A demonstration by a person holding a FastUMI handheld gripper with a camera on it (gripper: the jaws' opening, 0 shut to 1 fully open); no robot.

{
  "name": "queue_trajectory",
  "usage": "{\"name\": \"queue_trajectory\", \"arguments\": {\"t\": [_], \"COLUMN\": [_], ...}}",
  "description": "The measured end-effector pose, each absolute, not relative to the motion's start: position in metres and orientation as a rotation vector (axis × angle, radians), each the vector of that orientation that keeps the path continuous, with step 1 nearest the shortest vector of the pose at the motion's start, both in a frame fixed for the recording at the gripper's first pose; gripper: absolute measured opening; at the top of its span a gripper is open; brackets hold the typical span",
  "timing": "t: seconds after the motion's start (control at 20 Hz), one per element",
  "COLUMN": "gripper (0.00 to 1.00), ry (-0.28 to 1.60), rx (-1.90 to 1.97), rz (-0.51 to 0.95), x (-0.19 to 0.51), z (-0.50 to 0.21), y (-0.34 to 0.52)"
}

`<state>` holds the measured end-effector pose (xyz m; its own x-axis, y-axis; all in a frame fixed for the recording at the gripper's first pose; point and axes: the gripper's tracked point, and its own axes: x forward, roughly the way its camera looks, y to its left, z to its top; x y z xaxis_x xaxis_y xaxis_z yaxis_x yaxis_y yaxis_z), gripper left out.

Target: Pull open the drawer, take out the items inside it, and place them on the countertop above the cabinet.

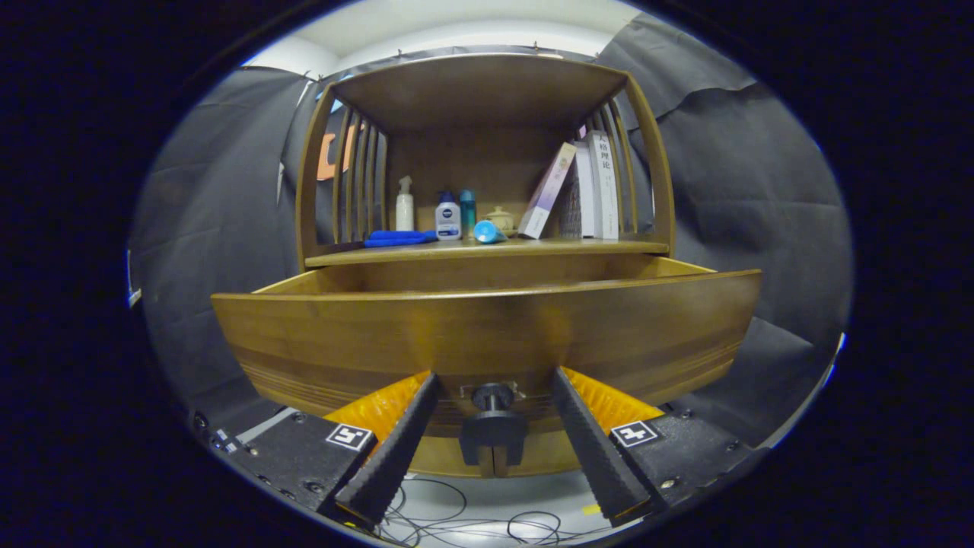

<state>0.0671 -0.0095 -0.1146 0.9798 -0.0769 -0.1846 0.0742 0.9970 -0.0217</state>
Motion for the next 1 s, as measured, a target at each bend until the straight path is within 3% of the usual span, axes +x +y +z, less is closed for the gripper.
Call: {"name": "queue_trajectory", "arguments": {"t": [1.0], "gripper": [0.99], "ry": [0.143], "rx": [-0.031], "rz": [-0.111], "x": [0.131], "z": [-0.118], "y": [-0.003]}}
